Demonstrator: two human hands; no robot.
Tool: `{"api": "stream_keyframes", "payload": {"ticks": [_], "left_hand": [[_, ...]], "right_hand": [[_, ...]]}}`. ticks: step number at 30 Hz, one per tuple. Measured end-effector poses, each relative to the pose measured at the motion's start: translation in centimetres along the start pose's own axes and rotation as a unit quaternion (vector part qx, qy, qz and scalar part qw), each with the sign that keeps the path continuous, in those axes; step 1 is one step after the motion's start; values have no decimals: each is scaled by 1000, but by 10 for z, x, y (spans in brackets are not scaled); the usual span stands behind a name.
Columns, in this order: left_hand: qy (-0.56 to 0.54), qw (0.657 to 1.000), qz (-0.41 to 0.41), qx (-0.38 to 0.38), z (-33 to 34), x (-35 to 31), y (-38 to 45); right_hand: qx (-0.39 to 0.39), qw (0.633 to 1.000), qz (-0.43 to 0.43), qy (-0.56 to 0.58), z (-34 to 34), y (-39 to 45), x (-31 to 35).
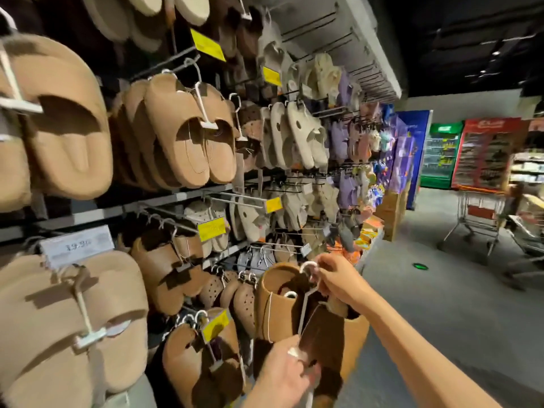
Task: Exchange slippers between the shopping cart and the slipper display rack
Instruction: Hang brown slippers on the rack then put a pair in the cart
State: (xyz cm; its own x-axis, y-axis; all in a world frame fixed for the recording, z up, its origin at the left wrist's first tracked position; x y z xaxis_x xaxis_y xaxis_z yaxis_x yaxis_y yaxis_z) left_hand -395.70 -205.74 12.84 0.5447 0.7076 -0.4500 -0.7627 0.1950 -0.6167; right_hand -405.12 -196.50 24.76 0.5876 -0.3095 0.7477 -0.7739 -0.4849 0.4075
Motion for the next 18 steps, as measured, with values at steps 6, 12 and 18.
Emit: {"api": "stream_keyframes", "payload": {"ticks": [6,12,18], "left_hand": [[-44,999,15,-26,-25,-44,31],[-113,986,109,-49,-45,-101,62],[-189,966,172,-34,-42,-161,85]], "right_hand": [[29,995,-5,97,51,64,-42],[56,982,-47,174,85,134,-52],[127,977,-85,151,122,219,-55]]}}
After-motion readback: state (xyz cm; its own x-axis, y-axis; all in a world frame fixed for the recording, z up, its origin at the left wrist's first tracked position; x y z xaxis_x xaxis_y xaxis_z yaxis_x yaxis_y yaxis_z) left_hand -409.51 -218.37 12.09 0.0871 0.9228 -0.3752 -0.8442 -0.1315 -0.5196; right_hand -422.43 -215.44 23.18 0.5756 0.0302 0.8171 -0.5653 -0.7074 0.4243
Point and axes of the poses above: each hand's wrist, its own y-axis towards the middle knuckle, its own z-axis out of the palm, x = y × z, the point moved 3 cm from there along y, towards the middle knuckle, and after that the axes turned 15 degrees about -z, right-handed, at the moved point
